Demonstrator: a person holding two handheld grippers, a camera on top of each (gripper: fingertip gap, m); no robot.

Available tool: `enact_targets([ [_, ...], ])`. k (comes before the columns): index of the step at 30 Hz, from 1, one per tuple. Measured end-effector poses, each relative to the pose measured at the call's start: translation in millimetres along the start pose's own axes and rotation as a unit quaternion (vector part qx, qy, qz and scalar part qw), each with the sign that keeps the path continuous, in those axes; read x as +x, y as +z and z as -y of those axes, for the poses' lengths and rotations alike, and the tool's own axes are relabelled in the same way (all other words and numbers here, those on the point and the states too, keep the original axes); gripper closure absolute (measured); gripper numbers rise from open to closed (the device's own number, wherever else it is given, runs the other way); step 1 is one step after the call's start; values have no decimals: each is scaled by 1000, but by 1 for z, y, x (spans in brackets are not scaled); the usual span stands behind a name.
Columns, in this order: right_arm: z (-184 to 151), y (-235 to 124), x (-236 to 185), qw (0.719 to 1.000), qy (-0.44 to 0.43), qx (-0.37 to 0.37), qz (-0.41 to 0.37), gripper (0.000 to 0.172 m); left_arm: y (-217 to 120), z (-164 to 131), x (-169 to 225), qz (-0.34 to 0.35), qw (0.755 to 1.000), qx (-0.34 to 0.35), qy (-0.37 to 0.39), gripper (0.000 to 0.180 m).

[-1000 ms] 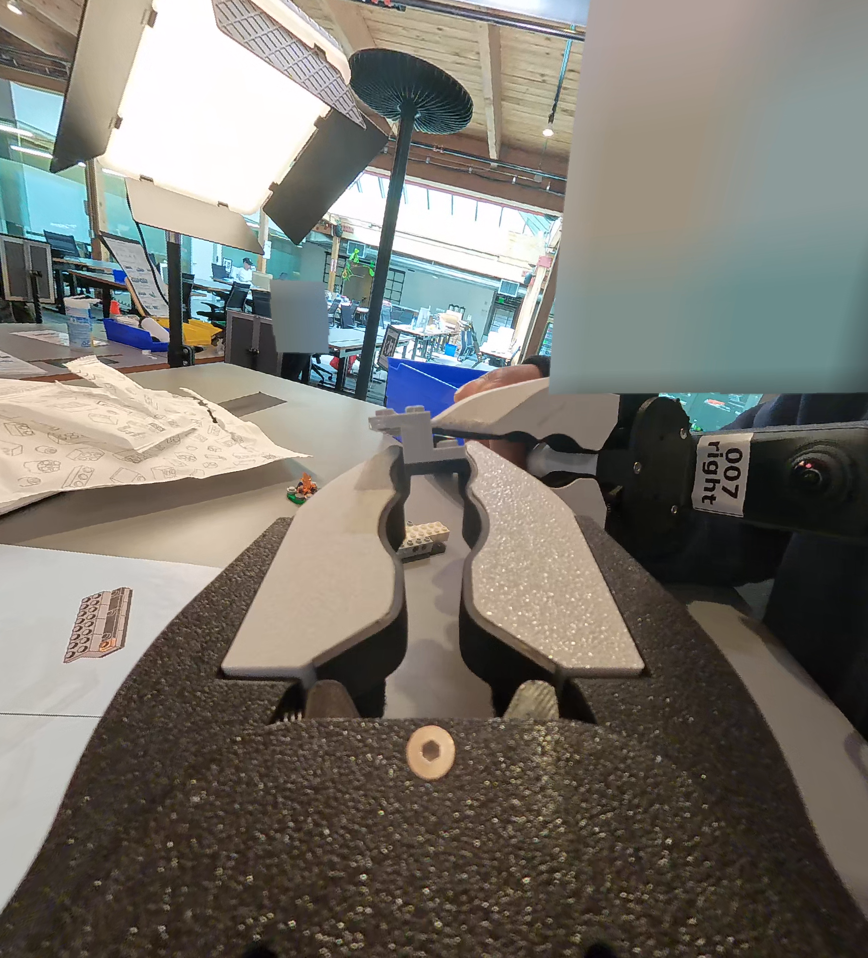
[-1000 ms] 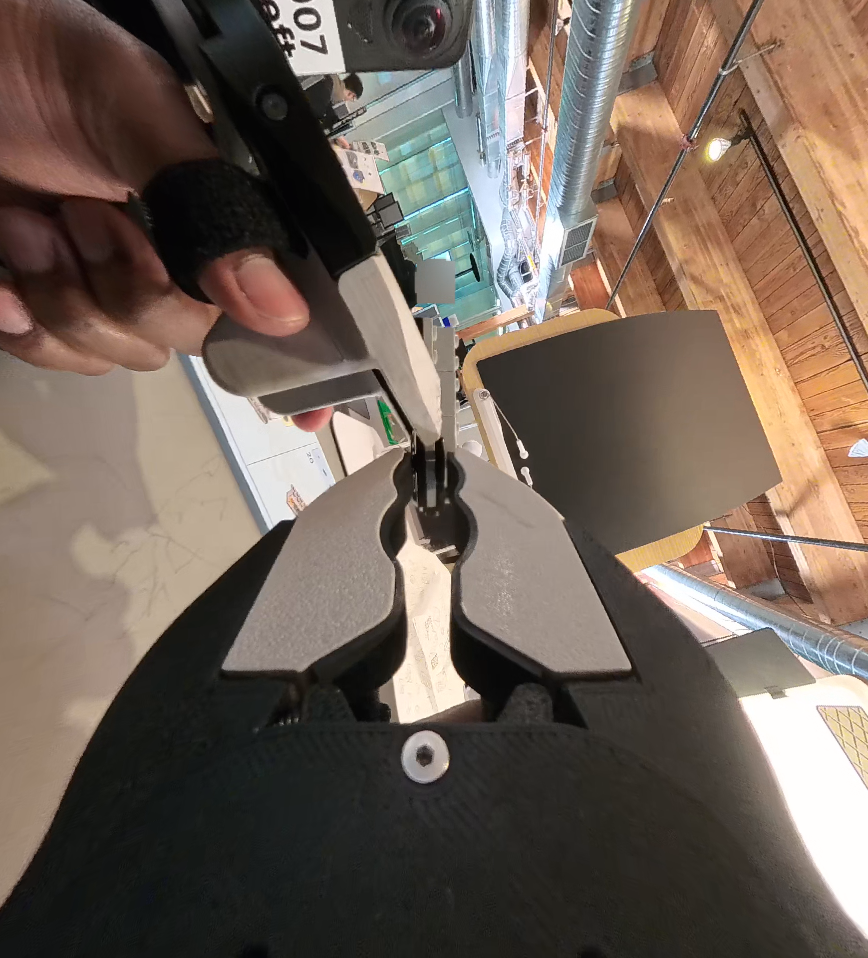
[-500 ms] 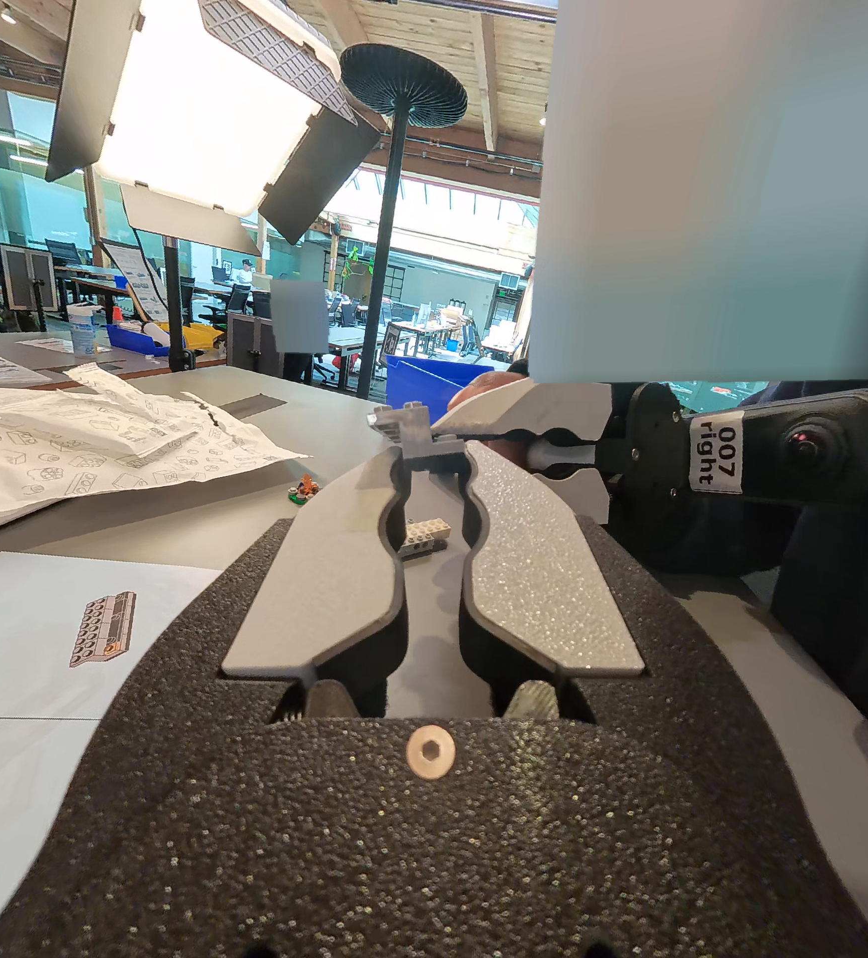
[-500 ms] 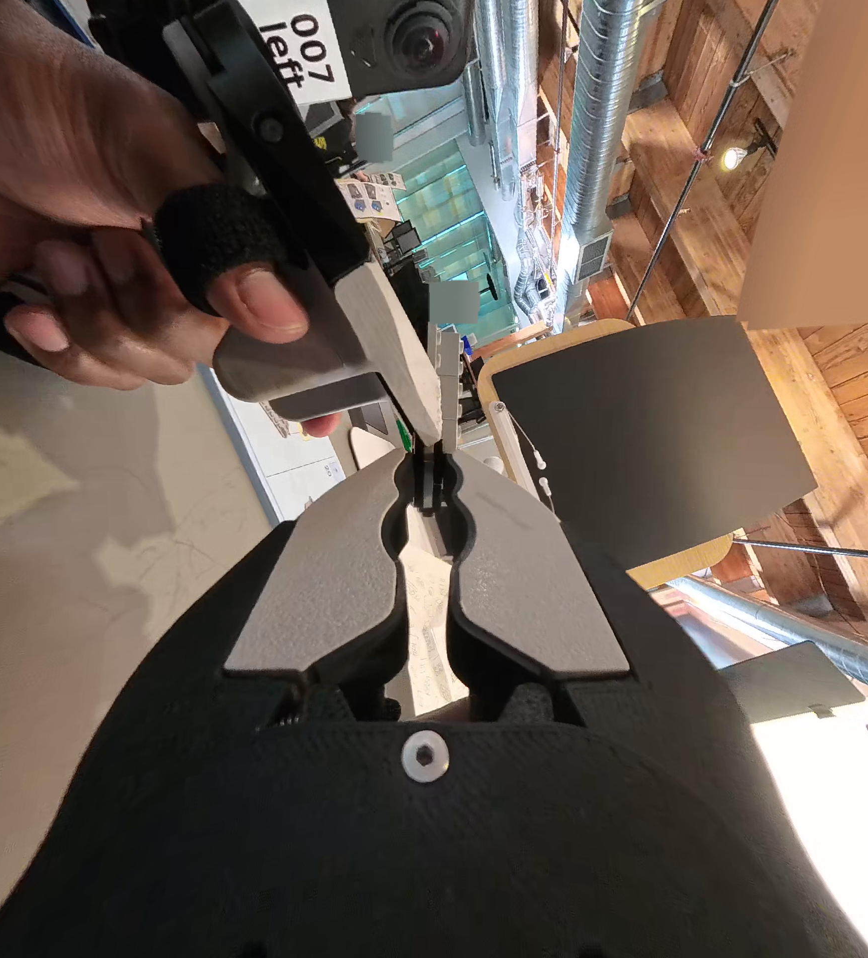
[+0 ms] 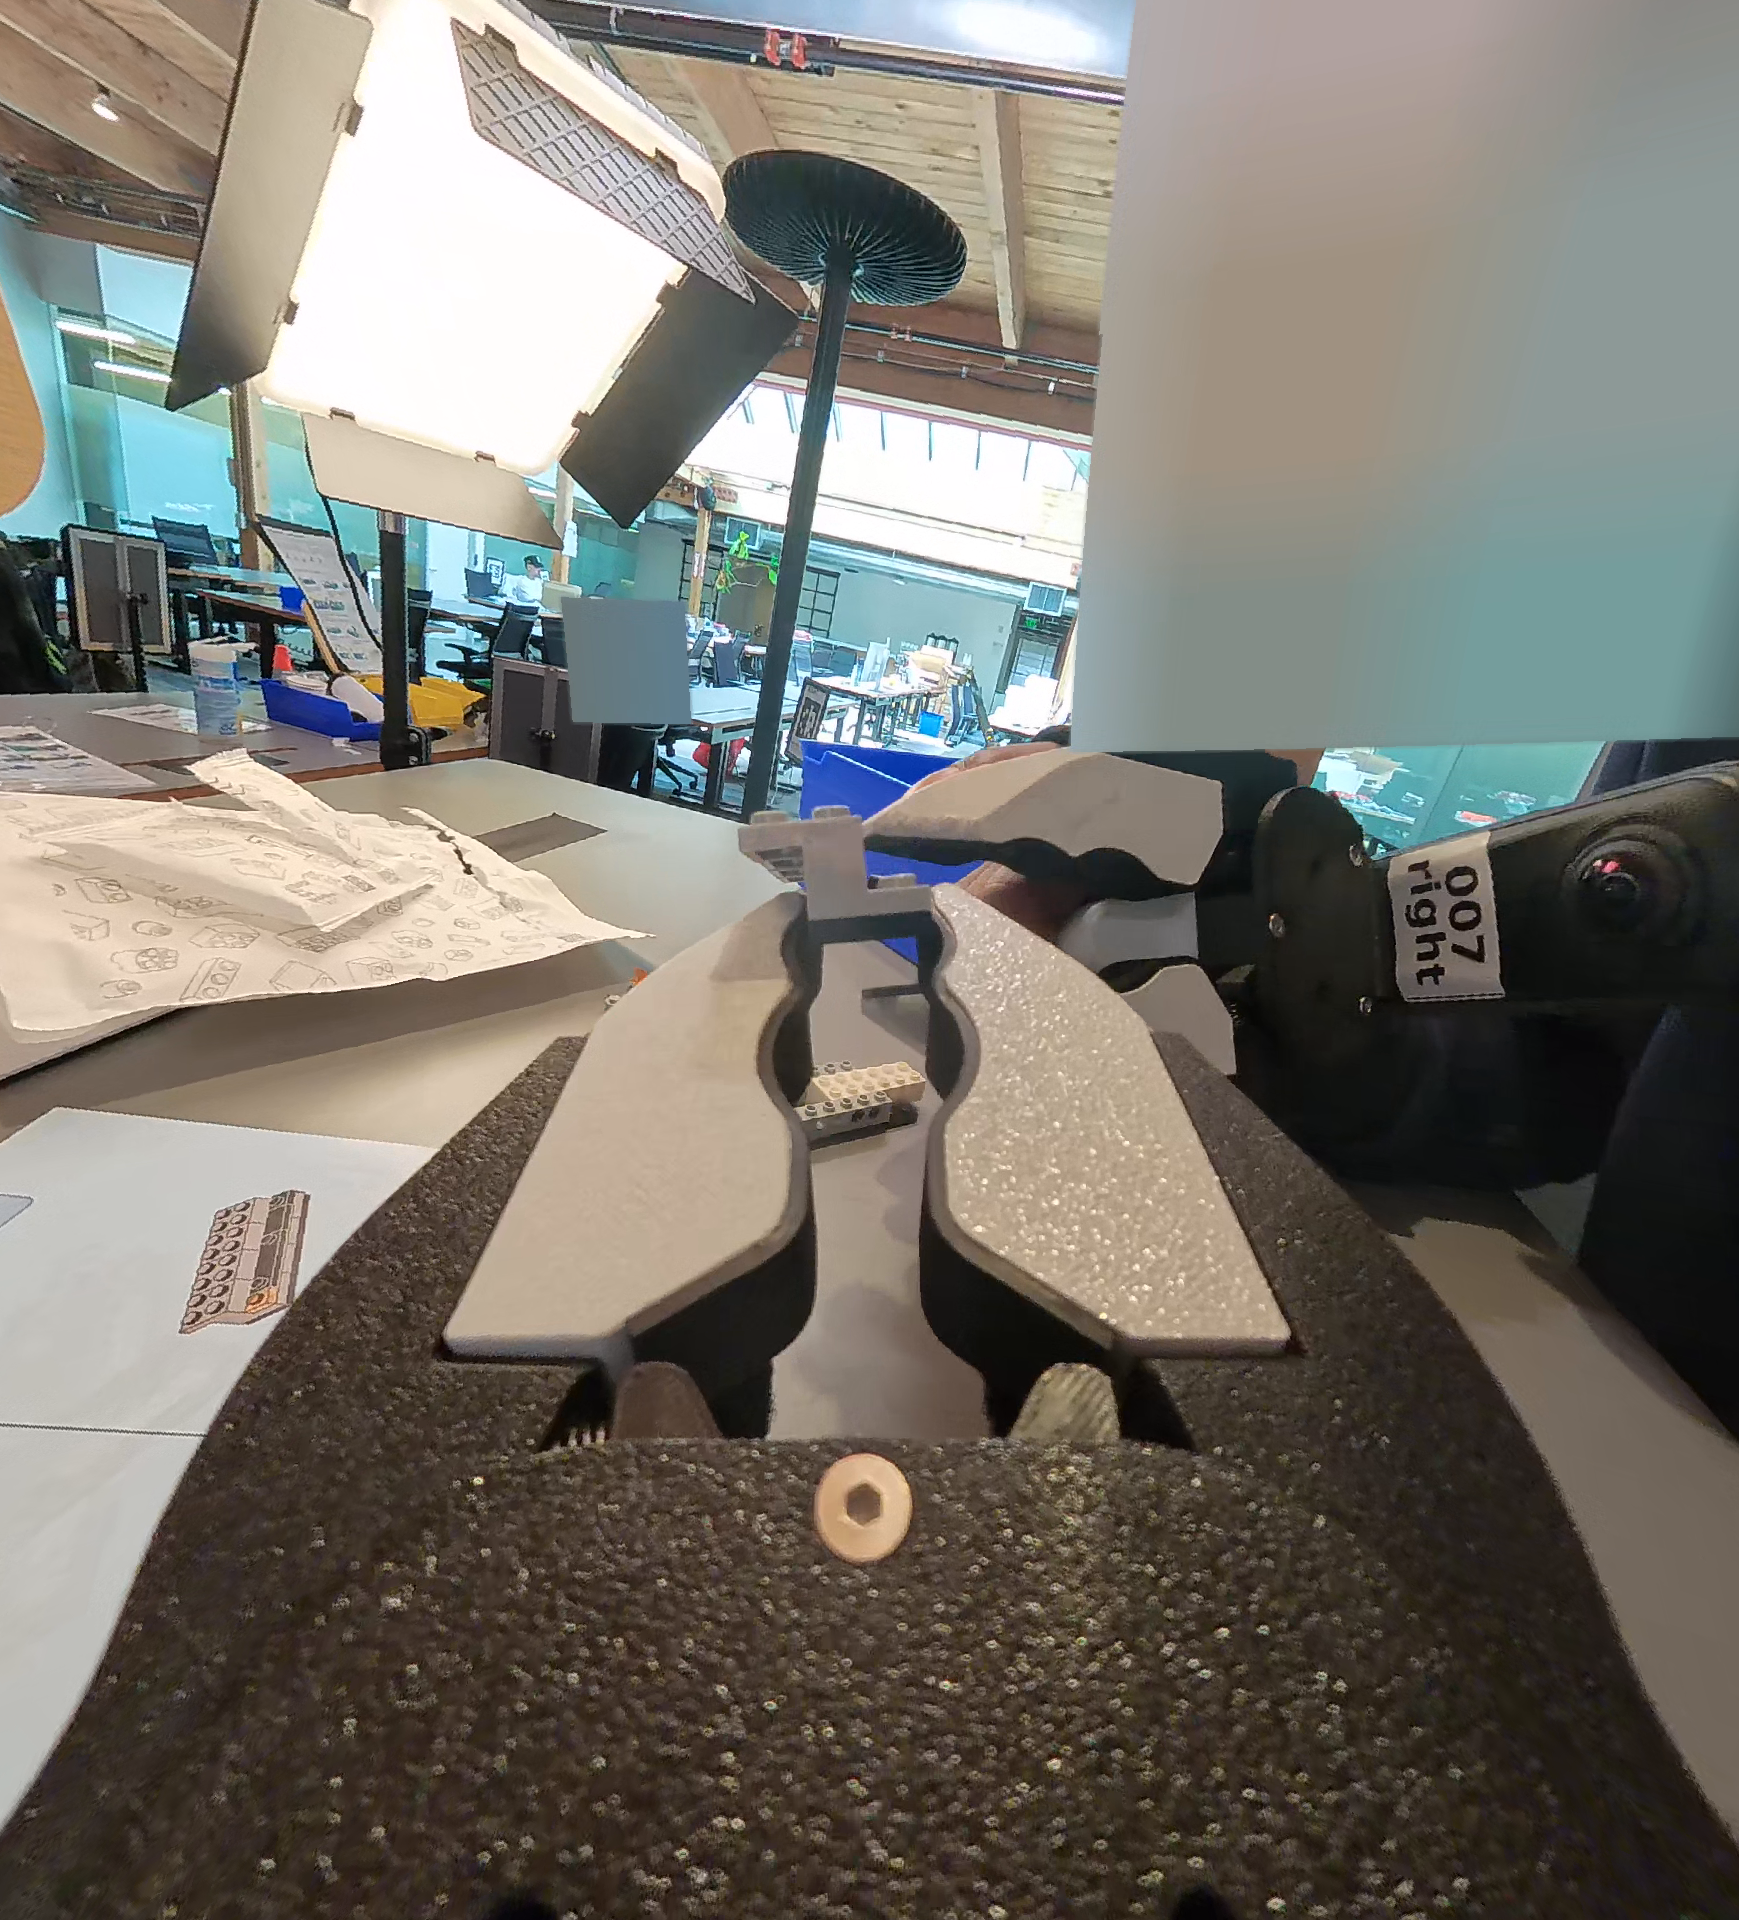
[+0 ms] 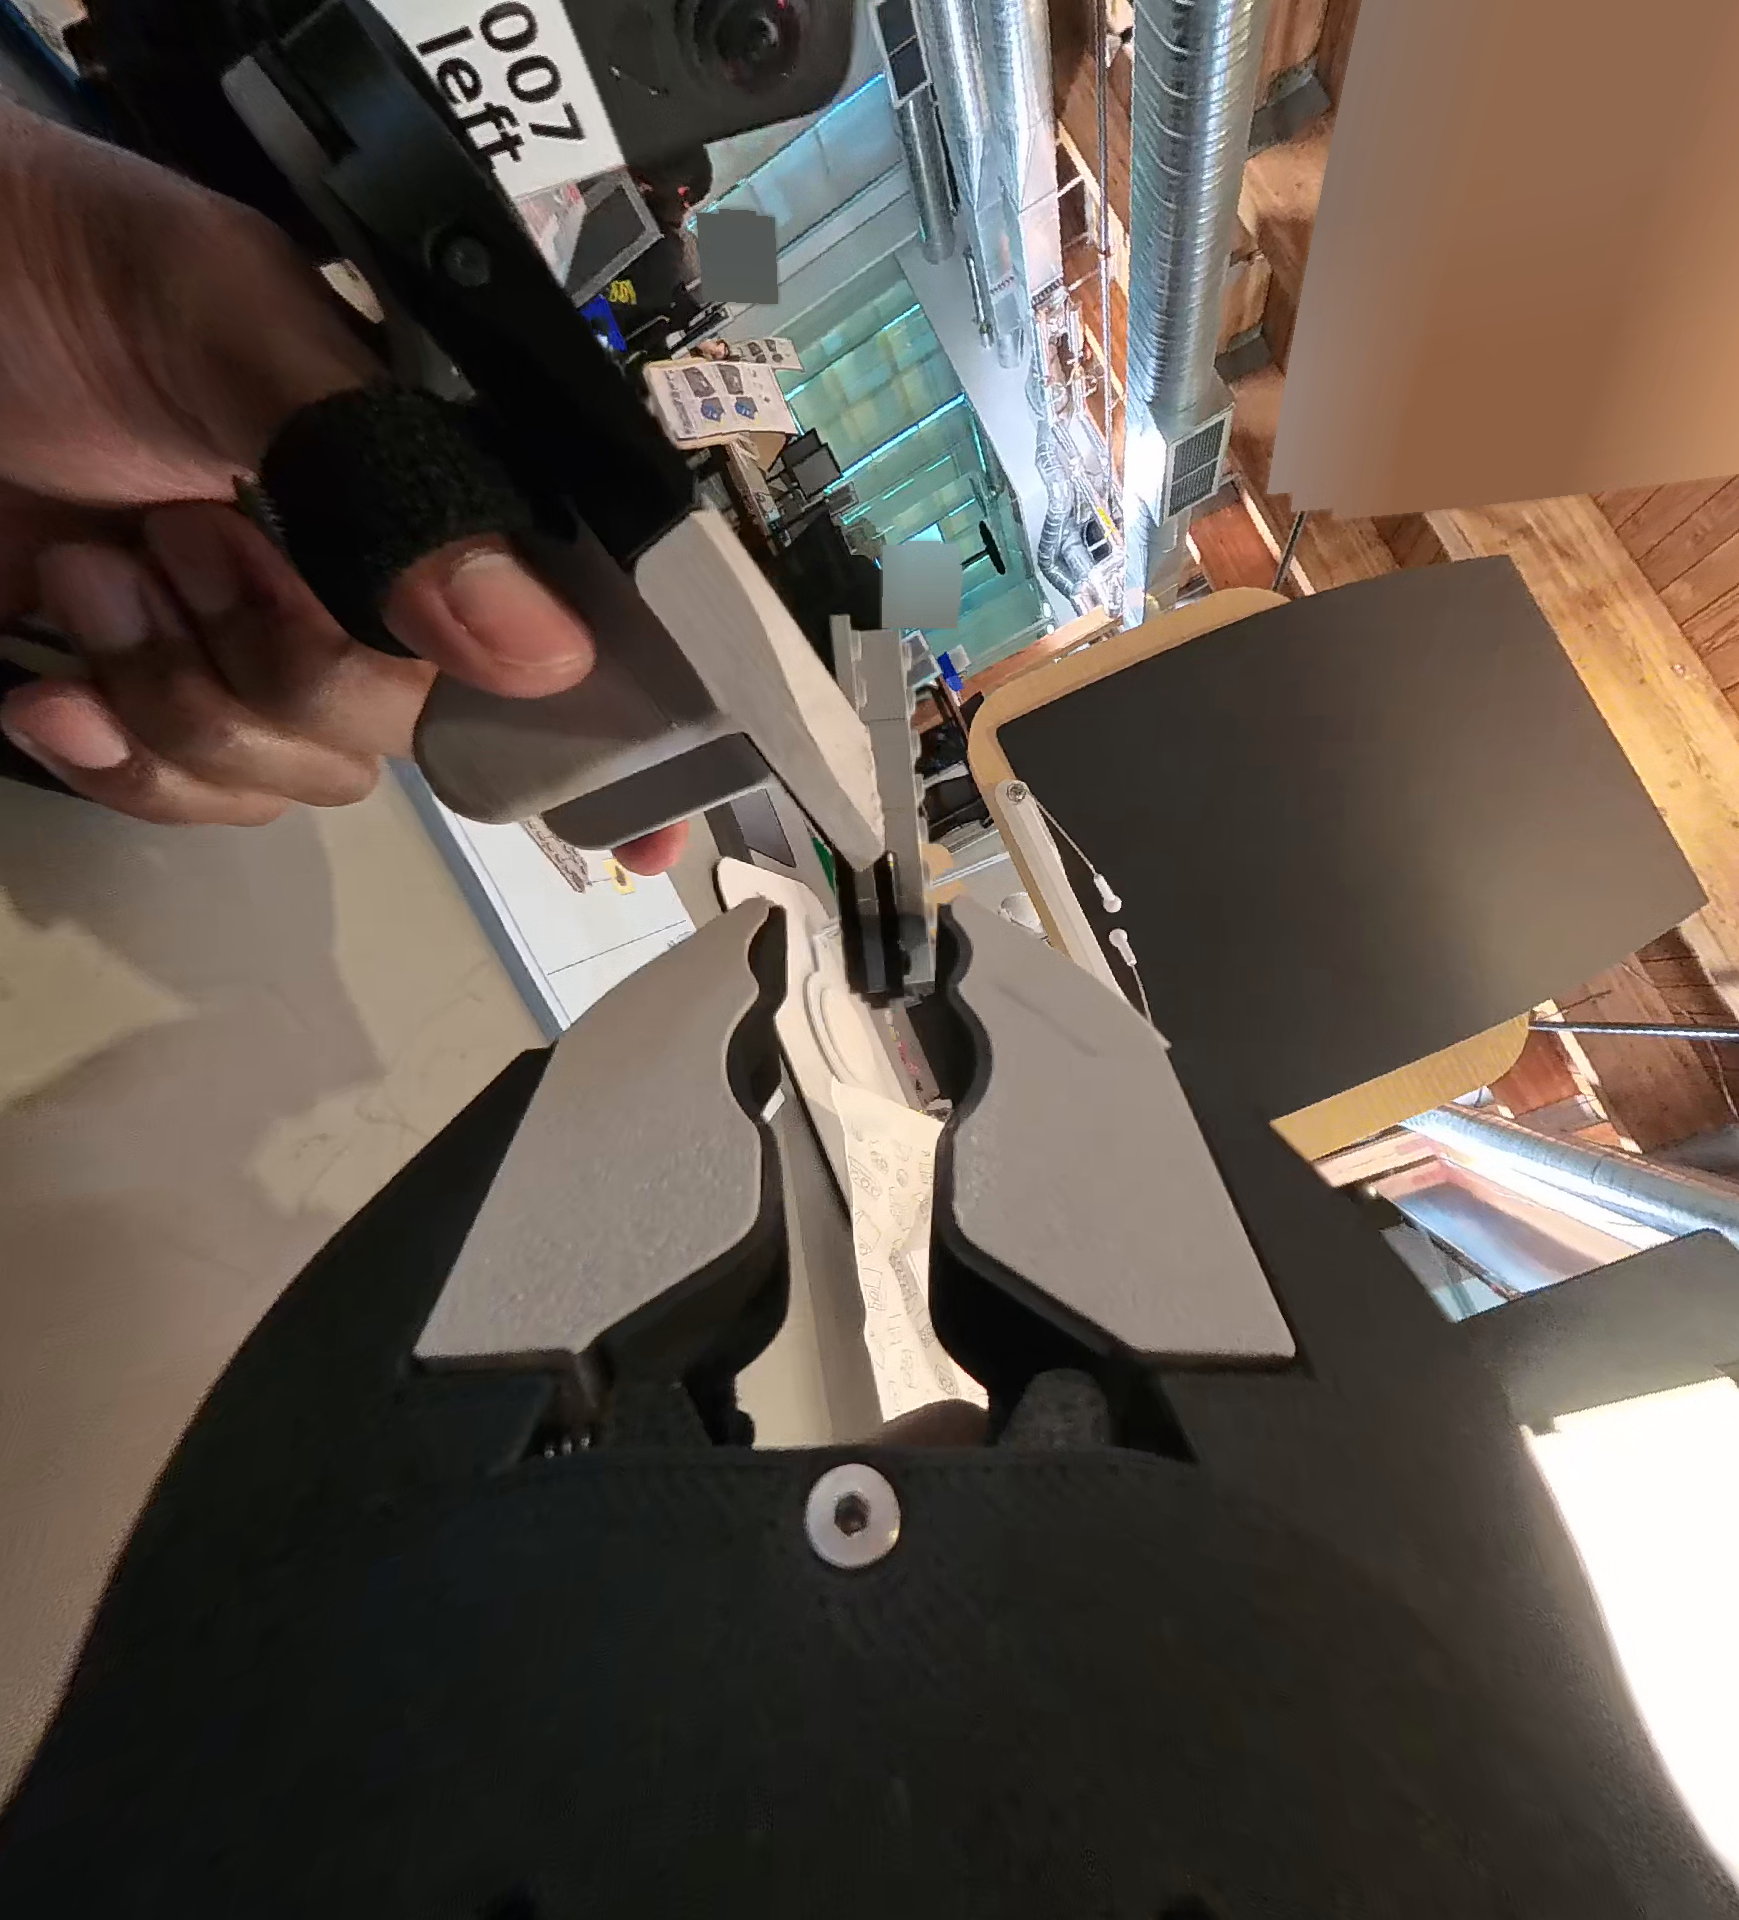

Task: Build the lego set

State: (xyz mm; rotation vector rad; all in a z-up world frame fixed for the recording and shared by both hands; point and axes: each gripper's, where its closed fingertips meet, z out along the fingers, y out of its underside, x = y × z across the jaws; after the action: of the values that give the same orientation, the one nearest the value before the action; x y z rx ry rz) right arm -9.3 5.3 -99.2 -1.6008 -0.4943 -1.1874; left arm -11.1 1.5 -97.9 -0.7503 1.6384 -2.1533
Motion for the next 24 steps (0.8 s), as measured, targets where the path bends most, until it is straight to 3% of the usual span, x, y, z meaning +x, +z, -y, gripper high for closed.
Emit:
enact_targets([
  [4, 5, -5, 1, 999, 38, 24, 31, 146, -2, 1, -2, 5, 1000, -2, 11, 163],
  [7, 9, -8, 4, 996, 67, 36, 52, 157, -3, -2, -2, 11, 999, -18, 38, 163],
  [13, 7, -7, -3, 997, 37, 30, 59, 165, -1, -5, 2, 10, 998, -28, 63, 163],
  [24, 8, -8, -6, 995, 52, 38, 73, 159, -2, -4, 4, 13, 996, -28, 87, 163],
])
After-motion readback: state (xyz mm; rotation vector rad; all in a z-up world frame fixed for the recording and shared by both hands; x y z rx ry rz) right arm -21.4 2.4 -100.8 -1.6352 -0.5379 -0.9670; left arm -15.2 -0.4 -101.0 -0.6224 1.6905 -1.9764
